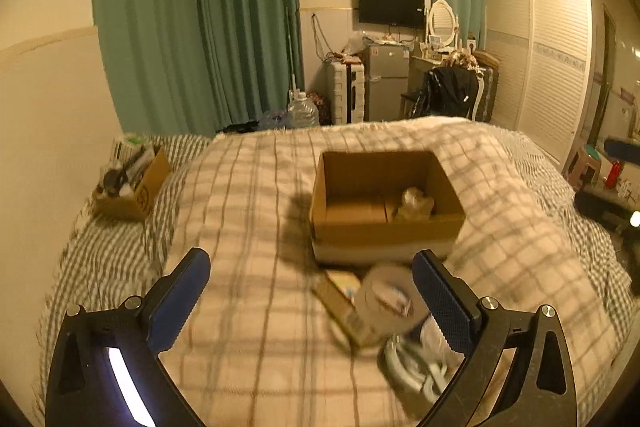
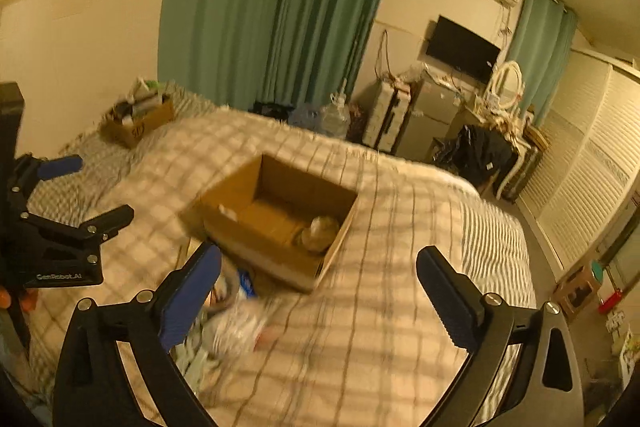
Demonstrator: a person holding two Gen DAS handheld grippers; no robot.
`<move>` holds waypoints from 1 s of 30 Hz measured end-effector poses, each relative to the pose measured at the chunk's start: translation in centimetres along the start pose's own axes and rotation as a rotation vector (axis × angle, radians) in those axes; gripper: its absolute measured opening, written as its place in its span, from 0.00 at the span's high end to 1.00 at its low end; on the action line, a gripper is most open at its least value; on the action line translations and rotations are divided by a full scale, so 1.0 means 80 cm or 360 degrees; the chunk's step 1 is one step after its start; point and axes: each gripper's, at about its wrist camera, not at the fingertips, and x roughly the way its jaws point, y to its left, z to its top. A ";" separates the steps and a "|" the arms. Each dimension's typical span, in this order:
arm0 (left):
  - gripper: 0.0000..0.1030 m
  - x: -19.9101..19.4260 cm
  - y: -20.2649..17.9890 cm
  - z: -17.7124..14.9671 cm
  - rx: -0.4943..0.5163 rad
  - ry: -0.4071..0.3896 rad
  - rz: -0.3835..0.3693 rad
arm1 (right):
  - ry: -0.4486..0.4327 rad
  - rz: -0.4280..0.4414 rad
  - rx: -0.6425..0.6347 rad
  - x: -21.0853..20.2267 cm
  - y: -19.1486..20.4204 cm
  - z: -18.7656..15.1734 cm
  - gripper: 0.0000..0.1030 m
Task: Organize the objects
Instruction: 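Grasp the clear round floss-pick container with the right gripper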
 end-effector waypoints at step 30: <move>0.00 0.069 0.024 -0.113 -0.0161 0.0273 0.0167 | 0.0638 0.0162 0.0119 0.214 0.096 -0.135 0.37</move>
